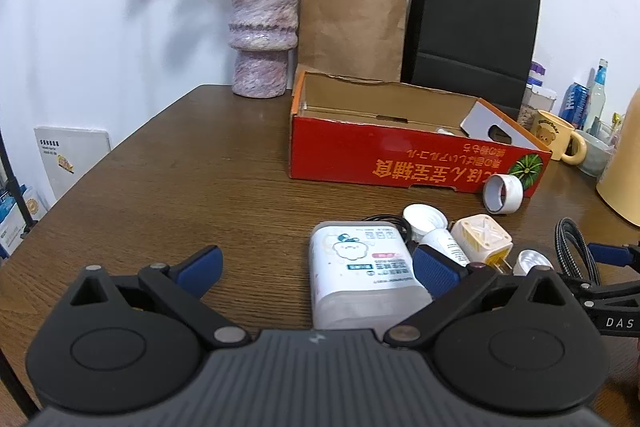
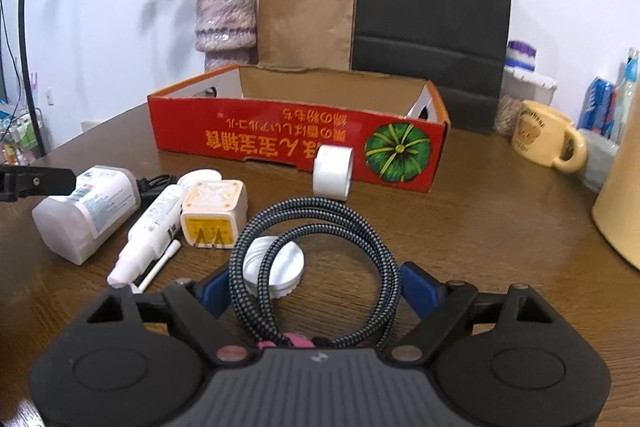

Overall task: Organize rigid objects
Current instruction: 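Close the left tool on the white container while the right tool grasps the braided cable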

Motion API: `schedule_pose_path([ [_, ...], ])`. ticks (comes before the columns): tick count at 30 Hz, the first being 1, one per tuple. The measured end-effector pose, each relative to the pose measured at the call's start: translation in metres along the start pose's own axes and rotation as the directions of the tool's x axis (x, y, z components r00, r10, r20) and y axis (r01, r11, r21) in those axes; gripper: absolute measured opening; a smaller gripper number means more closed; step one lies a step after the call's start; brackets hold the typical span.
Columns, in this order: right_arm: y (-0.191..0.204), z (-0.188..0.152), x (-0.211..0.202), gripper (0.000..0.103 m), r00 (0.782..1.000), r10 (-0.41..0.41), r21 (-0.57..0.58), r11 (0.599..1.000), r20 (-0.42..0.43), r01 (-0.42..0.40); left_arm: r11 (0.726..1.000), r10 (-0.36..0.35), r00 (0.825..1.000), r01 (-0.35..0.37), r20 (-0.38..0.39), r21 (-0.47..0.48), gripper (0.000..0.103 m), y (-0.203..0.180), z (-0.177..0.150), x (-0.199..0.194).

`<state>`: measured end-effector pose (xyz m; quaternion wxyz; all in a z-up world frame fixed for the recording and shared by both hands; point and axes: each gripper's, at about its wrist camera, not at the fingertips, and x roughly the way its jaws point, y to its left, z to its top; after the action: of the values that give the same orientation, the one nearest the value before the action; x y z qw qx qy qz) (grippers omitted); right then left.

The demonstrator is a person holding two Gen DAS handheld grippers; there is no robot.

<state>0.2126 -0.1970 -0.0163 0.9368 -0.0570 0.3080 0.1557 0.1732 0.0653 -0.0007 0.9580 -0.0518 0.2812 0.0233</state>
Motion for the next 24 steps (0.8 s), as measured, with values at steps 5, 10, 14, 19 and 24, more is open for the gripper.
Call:
schedule_pose_path([
  [5,0.004,0.000,-0.008,0.086,0.999,-0.030,-0.012,0.999,0.033,0.030,0.999,0.018,1.000,-0.018,-0.009,0.036,0.103,-0.012,-0.003,0.007],
  [10,0.005,0.000,-0.014,0.085,0.997,-0.058,-0.011,0.998,0.055,0.059,0.994,0.080,0.997,-0.078,-0.024,0.077,0.103,-0.029,-0.007,0.019],
  [14,0.005,0.001,-0.016,0.085,0.995,-0.070,-0.007,0.997,0.066,0.070,0.990,0.116,0.993,-0.113,-0.034,0.088,0.103,-0.038,-0.009,0.026],
  [19,0.004,0.001,-0.018,0.085,0.994,-0.074,-0.007,0.997,0.076,0.075,0.989,0.122,0.991,-0.117,-0.047,0.096,0.098,-0.047,-0.011,0.032],
  [24,0.005,0.001,-0.020,0.085,0.994,-0.074,-0.007,0.997,0.084,0.075,0.988,0.131,0.990,-0.126,-0.055,0.095,0.079,-0.051,-0.013,0.037],
])
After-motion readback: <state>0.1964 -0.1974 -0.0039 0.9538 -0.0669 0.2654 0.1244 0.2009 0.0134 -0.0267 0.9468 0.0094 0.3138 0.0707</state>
